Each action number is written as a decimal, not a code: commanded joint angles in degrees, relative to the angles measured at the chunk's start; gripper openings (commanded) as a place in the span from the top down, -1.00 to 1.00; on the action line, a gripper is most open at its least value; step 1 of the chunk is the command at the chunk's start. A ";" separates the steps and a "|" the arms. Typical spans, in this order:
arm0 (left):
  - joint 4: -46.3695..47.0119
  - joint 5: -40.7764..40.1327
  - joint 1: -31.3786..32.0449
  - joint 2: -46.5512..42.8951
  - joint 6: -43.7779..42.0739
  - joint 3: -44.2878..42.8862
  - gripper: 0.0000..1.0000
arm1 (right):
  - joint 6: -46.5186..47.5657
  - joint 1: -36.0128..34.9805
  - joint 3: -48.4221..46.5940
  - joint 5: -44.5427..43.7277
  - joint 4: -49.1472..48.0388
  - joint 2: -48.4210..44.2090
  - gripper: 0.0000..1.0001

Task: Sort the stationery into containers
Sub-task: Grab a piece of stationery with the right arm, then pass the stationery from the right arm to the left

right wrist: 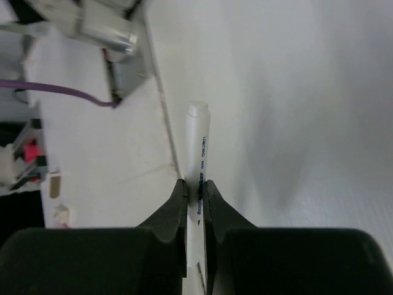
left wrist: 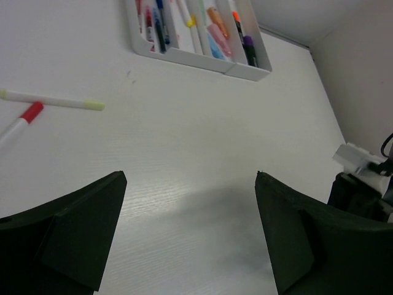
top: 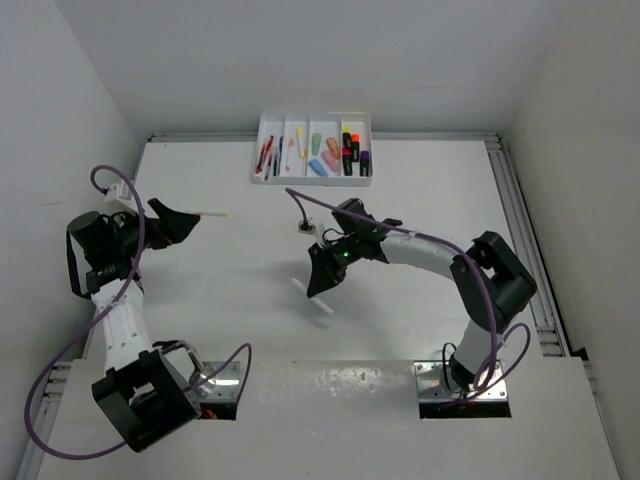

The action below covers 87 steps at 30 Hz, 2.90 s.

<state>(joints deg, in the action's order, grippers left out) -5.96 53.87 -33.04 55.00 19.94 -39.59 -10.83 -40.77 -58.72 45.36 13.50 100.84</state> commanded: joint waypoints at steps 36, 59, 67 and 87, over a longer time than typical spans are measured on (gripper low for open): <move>-65.87 24.54 29.34 17.78 -92.48 -21.41 -0.36 | 9.86 1.66 -9.58 27.23 18.85 -4.51 1.00; -51.44 20.23 47.80 8.46 -76.90 -13.32 -0.37 | 7.58 -2.91 -13.79 22.93 19.99 -2.23 1.00; -51.44 20.23 49.65 8.10 -77.16 -12.61 -0.19 | 7.23 -3.61 -15.37 22.84 20.17 -1.17 1.00; -51.17 21.37 50.53 7.93 -77.25 -12.00 0.03 | 6.88 -4.75 -16.69 22.40 19.90 0.15 1.00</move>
<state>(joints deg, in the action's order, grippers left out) -57.78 72.71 16.60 64.25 -56.23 -51.64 -4.14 -45.17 -72.69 67.31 34.57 100.75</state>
